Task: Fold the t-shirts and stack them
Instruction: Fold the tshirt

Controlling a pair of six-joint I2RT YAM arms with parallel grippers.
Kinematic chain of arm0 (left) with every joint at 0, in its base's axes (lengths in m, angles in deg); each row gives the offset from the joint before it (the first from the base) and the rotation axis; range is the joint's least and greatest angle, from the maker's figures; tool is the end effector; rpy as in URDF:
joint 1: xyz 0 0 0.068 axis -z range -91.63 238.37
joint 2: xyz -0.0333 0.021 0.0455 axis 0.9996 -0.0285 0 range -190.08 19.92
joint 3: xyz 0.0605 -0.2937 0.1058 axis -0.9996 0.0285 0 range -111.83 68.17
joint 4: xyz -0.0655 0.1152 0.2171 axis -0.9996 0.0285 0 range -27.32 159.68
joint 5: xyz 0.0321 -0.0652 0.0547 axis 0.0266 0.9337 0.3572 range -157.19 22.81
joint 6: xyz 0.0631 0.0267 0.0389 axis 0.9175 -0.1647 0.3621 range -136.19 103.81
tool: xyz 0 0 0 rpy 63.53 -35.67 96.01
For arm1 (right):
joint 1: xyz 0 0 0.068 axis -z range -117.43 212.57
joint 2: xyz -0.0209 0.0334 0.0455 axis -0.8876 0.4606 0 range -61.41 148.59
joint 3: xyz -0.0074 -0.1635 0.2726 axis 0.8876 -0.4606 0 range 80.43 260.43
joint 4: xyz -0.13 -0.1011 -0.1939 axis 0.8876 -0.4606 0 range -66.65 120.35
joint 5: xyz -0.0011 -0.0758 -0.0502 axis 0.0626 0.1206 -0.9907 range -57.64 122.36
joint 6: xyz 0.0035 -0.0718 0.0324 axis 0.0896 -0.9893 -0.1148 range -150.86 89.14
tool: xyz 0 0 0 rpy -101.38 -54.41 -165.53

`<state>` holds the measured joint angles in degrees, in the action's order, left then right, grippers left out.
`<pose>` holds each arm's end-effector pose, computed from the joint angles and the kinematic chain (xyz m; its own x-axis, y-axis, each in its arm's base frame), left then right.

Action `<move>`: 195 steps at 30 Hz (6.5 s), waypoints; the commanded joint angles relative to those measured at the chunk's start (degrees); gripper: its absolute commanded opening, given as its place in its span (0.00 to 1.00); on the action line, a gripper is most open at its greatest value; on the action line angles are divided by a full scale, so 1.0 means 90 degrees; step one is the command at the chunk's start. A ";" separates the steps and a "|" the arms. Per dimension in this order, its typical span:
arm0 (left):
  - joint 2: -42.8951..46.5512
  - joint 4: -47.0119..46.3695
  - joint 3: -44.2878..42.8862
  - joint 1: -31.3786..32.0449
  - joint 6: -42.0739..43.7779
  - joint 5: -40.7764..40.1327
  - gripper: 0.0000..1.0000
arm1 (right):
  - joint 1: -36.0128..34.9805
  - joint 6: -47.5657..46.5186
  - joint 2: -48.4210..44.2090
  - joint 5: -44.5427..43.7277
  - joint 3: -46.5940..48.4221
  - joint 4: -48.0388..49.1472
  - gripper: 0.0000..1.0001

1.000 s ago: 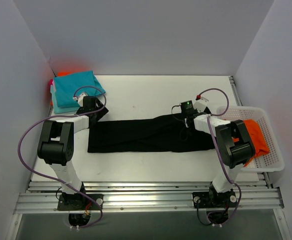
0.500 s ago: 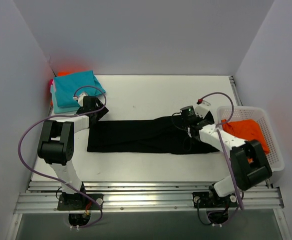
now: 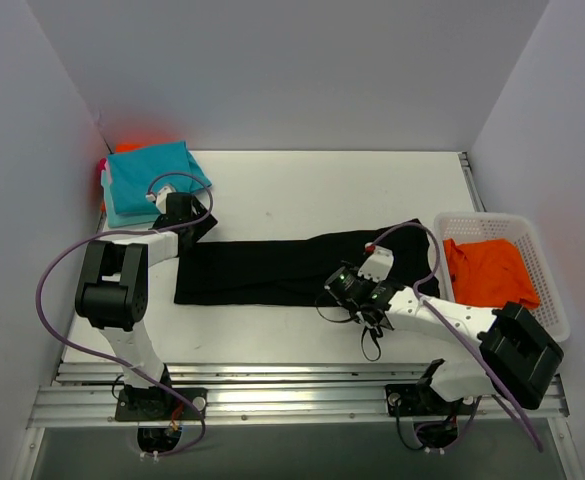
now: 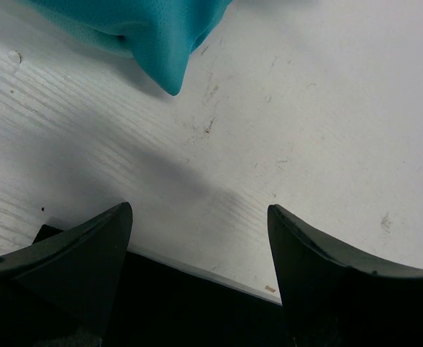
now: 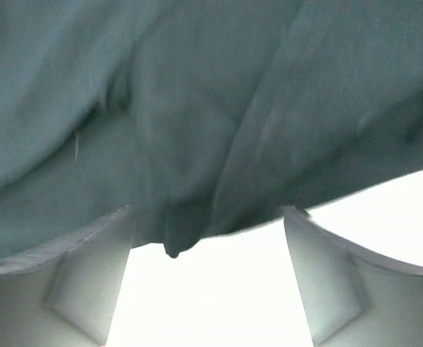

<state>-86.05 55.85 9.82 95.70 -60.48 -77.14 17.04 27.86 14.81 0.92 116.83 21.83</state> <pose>0.4144 -0.0417 0.1852 -0.4610 -0.6341 -0.6208 -0.4554 0.7695 -0.4478 0.2033 0.1569 0.2107 -0.5846 0.4453 -0.6782 0.2571 0.8945 0.3657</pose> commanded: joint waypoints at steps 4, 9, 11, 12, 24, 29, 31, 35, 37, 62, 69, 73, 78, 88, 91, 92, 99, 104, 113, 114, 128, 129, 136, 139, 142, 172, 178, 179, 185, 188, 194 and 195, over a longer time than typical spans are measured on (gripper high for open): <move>-0.0003 -0.0296 -0.0001 -0.0073 0.0097 0.0022 0.84 | -0.1053 0.1678 -0.0452 -0.1427 0.0115 -0.1817 0.98; 0.0075 -0.0413 0.0086 -0.0043 0.0156 0.0012 0.84 | -0.1229 0.1952 -0.0501 -0.2013 0.0505 -0.2384 0.99; 0.0114 -0.0520 0.0125 -0.0014 0.0185 0.0041 0.84 | -0.1161 0.1777 -0.0530 -0.2218 0.0632 -0.2336 0.99; 0.0144 -0.0540 0.0135 0.0025 0.0204 0.0061 0.84 | -0.1083 0.1670 -0.0520 -0.2422 0.0797 -0.2297 0.99; 0.0251 -0.0676 0.0292 0.0172 0.0205 0.0285 0.83 | 0.2149 -0.1339 0.1645 -0.0346 0.0964 0.1190 0.03; 0.0329 -0.0628 0.0340 0.0172 0.0175 0.0325 0.83 | 0.2140 -0.1300 0.3371 0.0484 0.1735 0.1697 0.00; 0.0398 -0.0618 0.0360 0.0172 0.0166 0.0325 0.83 | 0.2121 -0.1300 0.3833 0.0719 0.2270 0.1892 0.00; 0.0456 -0.0589 0.0399 0.0152 0.0175 0.0237 0.83 | 0.2101 -0.1475 0.5276 0.1315 0.3916 0.1864 0.00; 0.0447 -0.0560 0.0389 0.0152 0.0185 0.0169 0.83 | 0.2101 -0.1660 0.5785 0.1656 0.4915 0.1680 0.00; 0.0193 0.0162 -0.0050 0.1566 -0.0370 -0.0231 0.82 | 0.1584 -0.4084 0.0528 -0.0234 0.2756 0.4035 0.85; -0.0012 0.0134 0.0038 0.3341 -0.1279 -0.0837 0.82 | 0.1193 -0.3215 -0.1874 -0.0540 0.1699 0.2246 0.85; -0.0577 0.0270 -0.0488 0.4330 -0.1942 -0.0993 0.82 | 0.0959 -0.2707 -0.2590 -0.0520 0.1268 0.1553 0.85; -0.0979 0.0543 -0.1436 0.5093 -0.2286 -0.1158 0.82 | 0.0549 -0.1711 -0.2679 -0.0393 0.1131 0.0166 0.84; 0.0649 0.1325 -0.0493 0.4401 -0.1788 -0.2194 0.84 | 0.0246 -0.1251 -0.2405 -0.0511 0.0614 -0.0402 0.85; 0.1099 0.1277 0.0006 0.3913 -0.1535 -0.2321 0.84 | 0.0236 -0.1202 -0.2376 -0.0530 0.0448 -0.0334 0.85; 0.1178 0.1238 0.0066 0.3805 -0.1466 -0.2351 0.84 | 0.0236 -0.1202 -0.2356 -0.0559 0.0409 -0.0275 0.85; 0.0809 -0.0227 -0.0292 0.3590 -0.0139 -0.1914 0.84 | 0.0352 -0.1670 -0.1169 -0.0530 0.0418 0.0788 0.78; -0.0304 0.0328 -0.1980 0.3414 0.0527 -0.1541 0.83 | 0.0548 -0.1924 -0.0063 0.0055 0.1052 0.1463 0.00; -0.0998 0.0203 -0.2443 0.2516 0.0517 -0.0663 0.83 | 0.0529 -0.1876 0.1529 0.0573 0.1141 0.2292 0.00; -0.1047 0.0173 -0.2452 0.2467 0.0527 -0.0603 0.83 | 0.0519 -0.1847 0.1849 0.0709 0.1131 0.2381 0.00; -0.1194 -0.0100 -0.2219 0.1949 0.0654 -0.0046 0.83 | -0.0252 -0.1437 0.4059 0.1287 0.1658 0.3222 0.00; -0.1165 -0.0120 -0.2131 0.1930 0.0664 -0.0046 0.83 | -0.0398 -0.1378 0.4156 0.1238 0.1726 0.3134 0.00; -0.0736 -0.0246 -0.1692 0.1842 0.0732 0.0022 0.83 | -0.0322 -0.1125 0.3826 0.0467 0.1707 0.2413 0.00; -0.0444 -0.0266 -0.1506 0.1841 0.0722 0.0003 0.83 | -0.0302 -0.1046 0.3455 0.0018 0.1688 0.2012 0.20; -0.0023 -0.0208 -0.1408 0.1841 0.0810 -0.0114 0.83 | -0.0340 -0.1065 0.2967 -0.0459 0.1785 0.1622 0.67; 0.3923 0.2263 0.2508 0.6030 -0.1426 -0.1121 0.82 | -0.3845 0.3092 -0.0705 -0.0794 0.0193 -0.2577 0.75; 0.4187 0.2487 0.2635 0.6655 -0.1758 -0.0935 0.82 | -0.4754 0.4353 -0.0823 -0.0472 0.0008 -0.3233 0.75; 0.4168 0.2545 0.2616 0.6753 -0.1778 -0.0915 0.82 | -0.4822 0.4471 -0.0794 -0.0365 -0.0060 -0.3272 0.75; 0.4080 0.2615 0.2801 0.6920 -0.2061 -0.0955 0.82 | -0.4999 0.5272 -0.0842 -0.0325 -0.0401 -0.3810 0.76; 0.4041 0.2332 0.2977 0.6920 -0.2168 -0.0915 0.82 | -0.4979 0.5331 -0.1115 -0.0344 -0.0626 -0.3576 0.75; 0.3865 0.1960 0.3133 0.6920 -0.2315 -0.0788 0.83 | -0.4940 0.5575 -0.1175 -0.0491 -0.0724 -0.3791 0.73; 0.3826 0.1902 0.3133 0.6920 -0.2325 -0.0788 0.83 | -0.4940 0.5575 -0.1165 -0.0520 -0.0705 -0.3781 0.71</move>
<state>-50.69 77.01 37.82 157.71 -80.09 -84.93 -27.49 74.46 4.78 -0.66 110.73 -7.83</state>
